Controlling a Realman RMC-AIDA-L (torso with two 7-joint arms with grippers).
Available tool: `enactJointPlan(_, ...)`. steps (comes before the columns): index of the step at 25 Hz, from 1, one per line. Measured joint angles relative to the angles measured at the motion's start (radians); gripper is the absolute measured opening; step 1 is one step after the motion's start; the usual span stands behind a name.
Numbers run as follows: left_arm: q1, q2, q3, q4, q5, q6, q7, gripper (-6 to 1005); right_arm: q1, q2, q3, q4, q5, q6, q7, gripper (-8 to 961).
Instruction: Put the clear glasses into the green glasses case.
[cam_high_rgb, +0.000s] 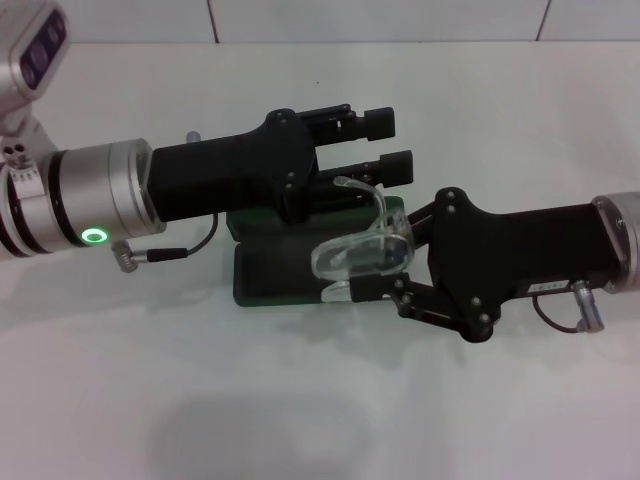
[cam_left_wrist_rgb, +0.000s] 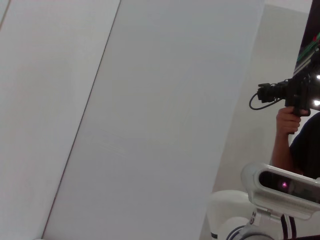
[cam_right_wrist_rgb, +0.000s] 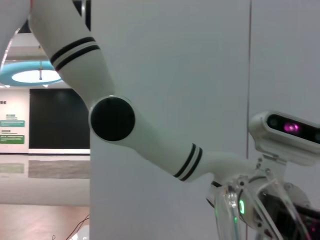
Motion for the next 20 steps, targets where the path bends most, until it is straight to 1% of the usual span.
enactJointPlan(14,0.002,-0.001,0.003,0.0,0.0,0.0,0.006,595,0.003,0.0,0.006,0.001,0.002,0.013,0.025,117)
enactJointPlan(17,0.004,-0.002,0.001,0.0,0.0,0.0,0.007,594,0.0,-0.002,0.008,-0.002,0.002,0.014,0.025,117)
enactJointPlan(20,0.023,-0.002,-0.028,0.0,0.0,-0.002,0.035,594,-0.011,-0.008,0.008,-0.015,-0.015,0.028,0.01,117)
